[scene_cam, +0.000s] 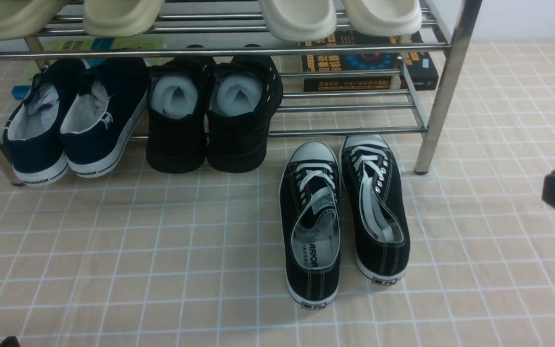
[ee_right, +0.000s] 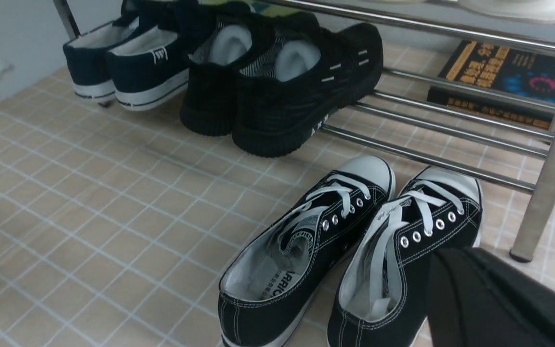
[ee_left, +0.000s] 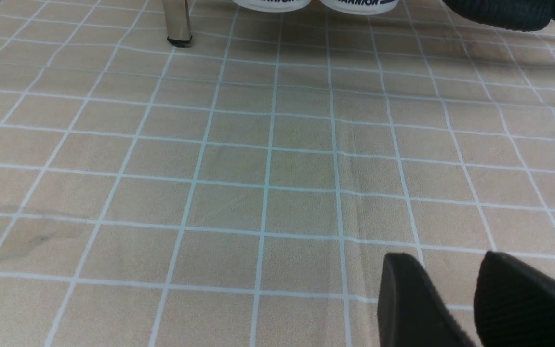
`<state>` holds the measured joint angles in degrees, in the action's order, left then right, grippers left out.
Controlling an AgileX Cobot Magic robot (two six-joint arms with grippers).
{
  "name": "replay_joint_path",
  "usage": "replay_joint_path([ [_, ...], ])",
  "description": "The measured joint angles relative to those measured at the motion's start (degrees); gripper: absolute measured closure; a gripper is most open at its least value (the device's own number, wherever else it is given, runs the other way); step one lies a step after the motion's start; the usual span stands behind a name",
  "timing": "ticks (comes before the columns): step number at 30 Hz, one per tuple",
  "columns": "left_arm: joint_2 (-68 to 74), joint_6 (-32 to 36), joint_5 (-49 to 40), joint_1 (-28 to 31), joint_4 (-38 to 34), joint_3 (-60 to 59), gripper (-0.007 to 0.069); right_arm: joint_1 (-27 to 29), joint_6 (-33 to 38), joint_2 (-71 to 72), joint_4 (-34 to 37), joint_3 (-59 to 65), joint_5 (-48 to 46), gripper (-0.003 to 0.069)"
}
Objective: Take the shoes off the shelf from the light coffee tablecloth by hand.
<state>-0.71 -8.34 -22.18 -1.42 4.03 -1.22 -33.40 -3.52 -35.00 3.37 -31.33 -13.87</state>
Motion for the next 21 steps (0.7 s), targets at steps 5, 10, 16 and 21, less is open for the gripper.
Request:
replay_joint_path([
  [5,0.0,0.0,0.0,0.0,0.0,0.0,0.0384,0.0,0.0,1.22,0.0,7.27,8.47,0.0668],
  [10,0.0,0.0,0.0,0.0,0.0,0.0,0.0384,0.0,0.0,1.22,0.0,12.6,8.77,0.0664],
  [16,0.0,0.0,0.0,0.0,0.0,0.0,0.0384,0.0,0.34,1.22,0.0,16.16,8.31,0.0659],
  [21,0.0,0.0,0.0,0.0,0.0,0.0,0.0384,0.0,0.59,1.22,0.0,16.16,8.55,0.0659],
])
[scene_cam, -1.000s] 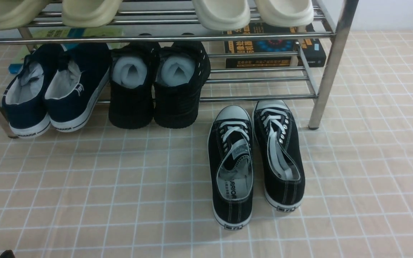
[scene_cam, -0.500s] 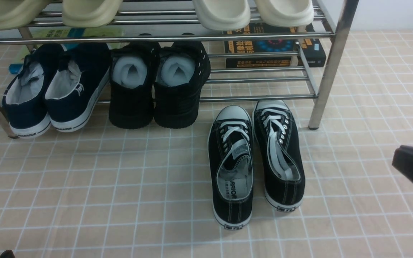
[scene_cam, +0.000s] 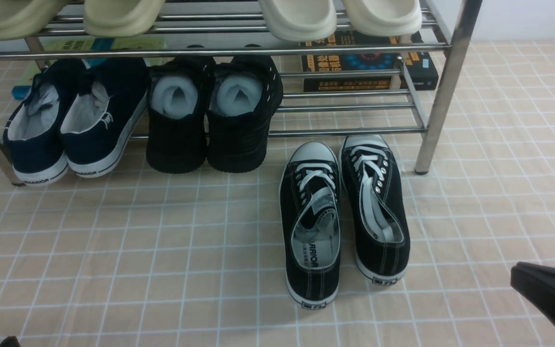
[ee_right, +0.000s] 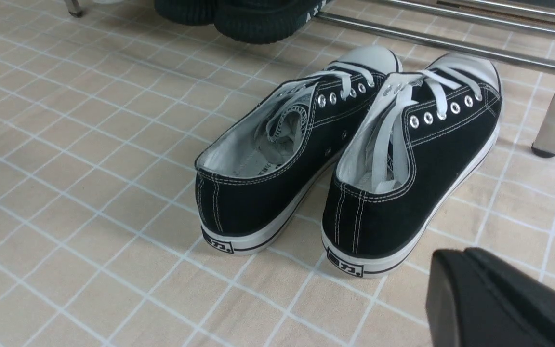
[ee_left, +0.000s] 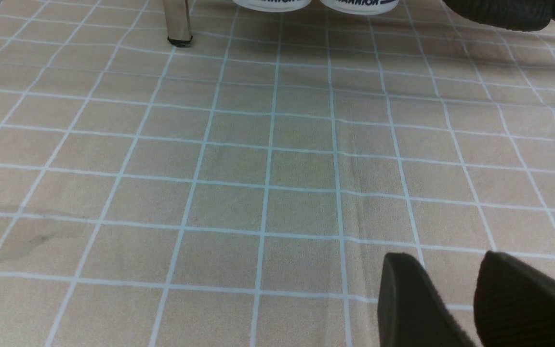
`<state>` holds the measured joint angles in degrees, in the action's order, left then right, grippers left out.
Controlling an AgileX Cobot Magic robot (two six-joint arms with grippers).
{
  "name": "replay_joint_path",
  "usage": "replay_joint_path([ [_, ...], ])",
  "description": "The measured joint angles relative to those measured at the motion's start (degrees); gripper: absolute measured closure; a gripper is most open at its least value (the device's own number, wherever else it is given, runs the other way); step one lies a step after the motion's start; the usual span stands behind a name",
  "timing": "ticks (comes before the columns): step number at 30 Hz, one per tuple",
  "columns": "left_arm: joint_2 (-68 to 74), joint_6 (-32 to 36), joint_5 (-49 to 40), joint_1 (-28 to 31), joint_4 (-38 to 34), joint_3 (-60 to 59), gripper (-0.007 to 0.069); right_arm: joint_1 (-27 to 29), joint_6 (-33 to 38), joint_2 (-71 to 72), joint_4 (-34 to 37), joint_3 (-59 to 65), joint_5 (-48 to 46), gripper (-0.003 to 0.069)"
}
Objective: Take the shoes off the shelf from the light coffee tablecloth by hand.
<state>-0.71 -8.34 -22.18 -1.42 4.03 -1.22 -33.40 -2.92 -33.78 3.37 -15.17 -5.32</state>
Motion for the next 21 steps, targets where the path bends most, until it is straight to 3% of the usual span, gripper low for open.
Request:
replay_joint_path([
  [8,0.0,0.0,0.0,0.0,0.0,0.0,0.0384,1.44,0.69,7.28,0.0,2.09,0.04,0.0651],
  [14,0.0,0.0,0.0,0.0,0.0,0.0,0.0384,12.76,1.14,18.64,0.0,8.92,-0.91,0.0648],
  [21,0.0,0.0,0.0,0.0,0.0,0.0,0.0384,26.85,1.29,33.09,-0.04,15.8,-9.68,0.0642],
])
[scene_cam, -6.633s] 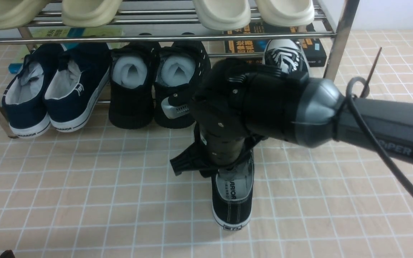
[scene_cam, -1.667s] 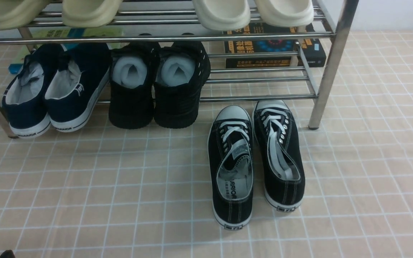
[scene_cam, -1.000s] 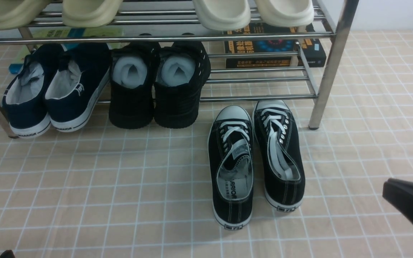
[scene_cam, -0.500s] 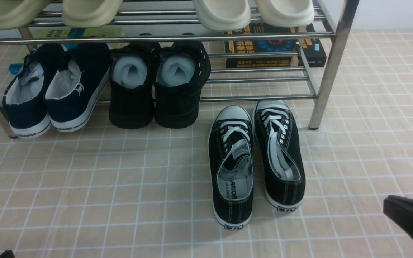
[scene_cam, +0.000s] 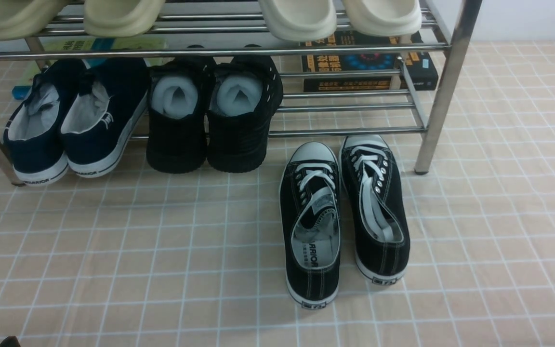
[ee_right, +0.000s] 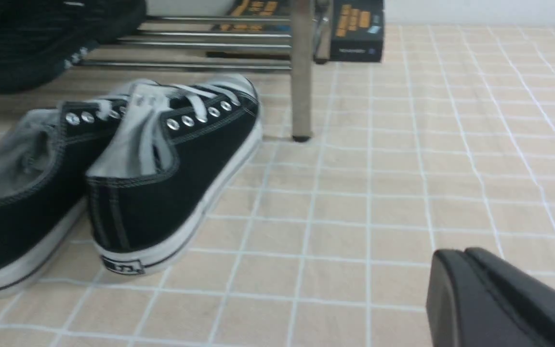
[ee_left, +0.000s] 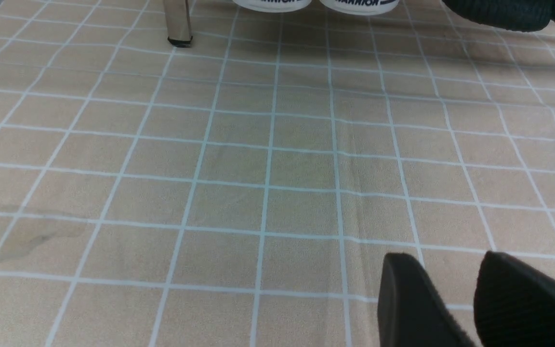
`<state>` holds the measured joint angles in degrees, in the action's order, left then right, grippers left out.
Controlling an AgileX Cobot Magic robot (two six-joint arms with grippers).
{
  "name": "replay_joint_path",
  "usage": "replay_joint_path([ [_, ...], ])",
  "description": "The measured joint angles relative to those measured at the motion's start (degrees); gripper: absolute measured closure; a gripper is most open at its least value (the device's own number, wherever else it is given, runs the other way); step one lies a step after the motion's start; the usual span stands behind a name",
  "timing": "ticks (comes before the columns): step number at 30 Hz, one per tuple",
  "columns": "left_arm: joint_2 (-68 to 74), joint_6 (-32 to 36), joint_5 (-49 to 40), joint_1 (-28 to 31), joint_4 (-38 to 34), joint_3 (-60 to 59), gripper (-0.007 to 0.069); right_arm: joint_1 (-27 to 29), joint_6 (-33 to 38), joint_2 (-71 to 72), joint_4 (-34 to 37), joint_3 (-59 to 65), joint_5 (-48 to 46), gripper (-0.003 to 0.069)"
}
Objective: Take the shoes off the shelf from the light coffee tablecloth by hand.
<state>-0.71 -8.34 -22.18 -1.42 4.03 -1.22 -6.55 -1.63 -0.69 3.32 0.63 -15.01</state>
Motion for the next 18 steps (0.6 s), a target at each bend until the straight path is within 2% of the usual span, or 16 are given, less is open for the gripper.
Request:
replay_joint_path([
  [7,-0.05,0.0,0.0,0.0,0.02,0.0,0.0384,6.93,0.0,1.21,0.0,0.36,-6.65,0.0633],
  [18,-0.05,0.0,0.0,0.0,0.02,0.0,0.0384,5.68,0.0,1.21,0.0,0.23,-7.2,0.0626],
])
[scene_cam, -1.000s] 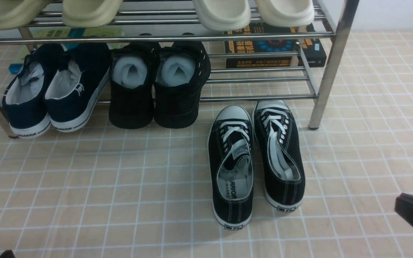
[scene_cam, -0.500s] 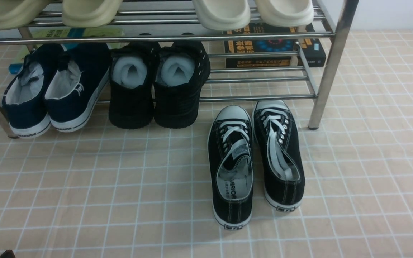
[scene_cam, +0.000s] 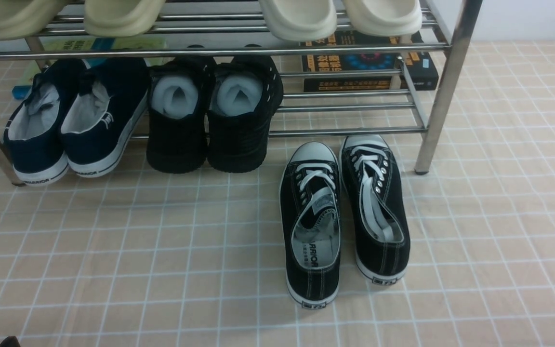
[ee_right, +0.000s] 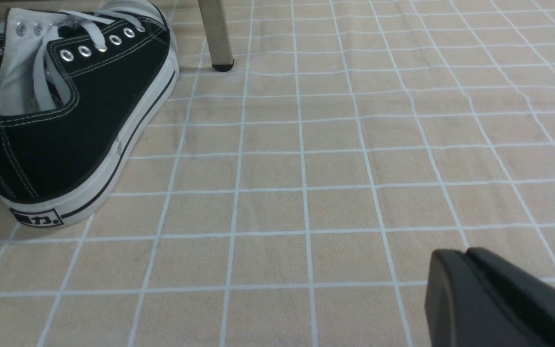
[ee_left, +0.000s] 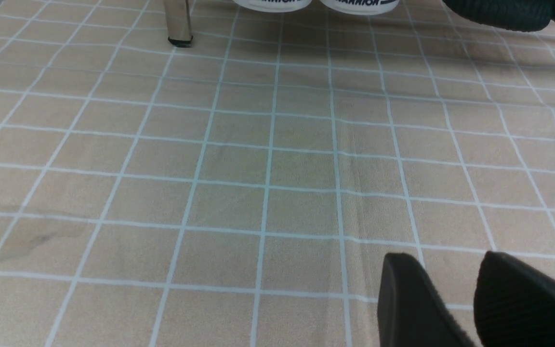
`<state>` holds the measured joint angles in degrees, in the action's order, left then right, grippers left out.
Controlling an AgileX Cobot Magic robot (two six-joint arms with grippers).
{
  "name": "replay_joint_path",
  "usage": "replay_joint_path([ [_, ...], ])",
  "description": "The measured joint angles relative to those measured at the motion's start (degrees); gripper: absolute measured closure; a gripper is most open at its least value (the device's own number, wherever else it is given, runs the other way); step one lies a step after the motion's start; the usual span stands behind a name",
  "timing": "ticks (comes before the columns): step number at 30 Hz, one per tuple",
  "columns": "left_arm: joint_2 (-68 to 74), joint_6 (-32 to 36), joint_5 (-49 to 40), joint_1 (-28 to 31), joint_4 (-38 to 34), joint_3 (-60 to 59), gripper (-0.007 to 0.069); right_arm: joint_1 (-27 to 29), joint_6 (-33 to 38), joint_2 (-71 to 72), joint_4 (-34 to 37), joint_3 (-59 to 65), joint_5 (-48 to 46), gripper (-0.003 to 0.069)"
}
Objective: Take the shoes off the shelf from the light coffee tablecloth by hand.
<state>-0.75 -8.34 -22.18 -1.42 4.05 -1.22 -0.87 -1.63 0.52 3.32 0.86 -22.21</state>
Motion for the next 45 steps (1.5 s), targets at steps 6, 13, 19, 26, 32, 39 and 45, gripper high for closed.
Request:
replay_joint_path([
  [6,0.0,0.0,0.0,0.0,0.0,0.0,0.0384,-0.94,0.0,0.0,0.0,0.0,0.0,0.0619],
  [13,0.0,0.0,0.0,0.0,0.0,0.0,0.0384,-1.0,0.0,0.0,0.0,0.0,0.0,0.0615],
  [19,0.0,0.0,0.0,0.0,0.0,0.0,0.0384,-1.0,0.0,0.0,0.0,0.0,0.0,0.0606],
  [26,0.0,0.0,0.0,0.0,0.0,0.0,0.0386,-1.0,0.0,0.0,0.0,0.0,0.0,0.0595],
  [32,0.0,0.0,0.0,0.0,0.0,0.0,0.0386,-1.0,0.0,0.0,0.0,0.0,0.0,0.0592],
  [39,0.0,0.0,0.0,0.0,0.0,0.0,0.0386,-1.0,0.0,0.0,0.0,0.0,0.0,0.0582],
  [45,0.0,0.0,0.0,0.0,0.0,0.0,0.0384,-1.0,0.0,0.0,0.0,0.0,0.0,0.0574],
])
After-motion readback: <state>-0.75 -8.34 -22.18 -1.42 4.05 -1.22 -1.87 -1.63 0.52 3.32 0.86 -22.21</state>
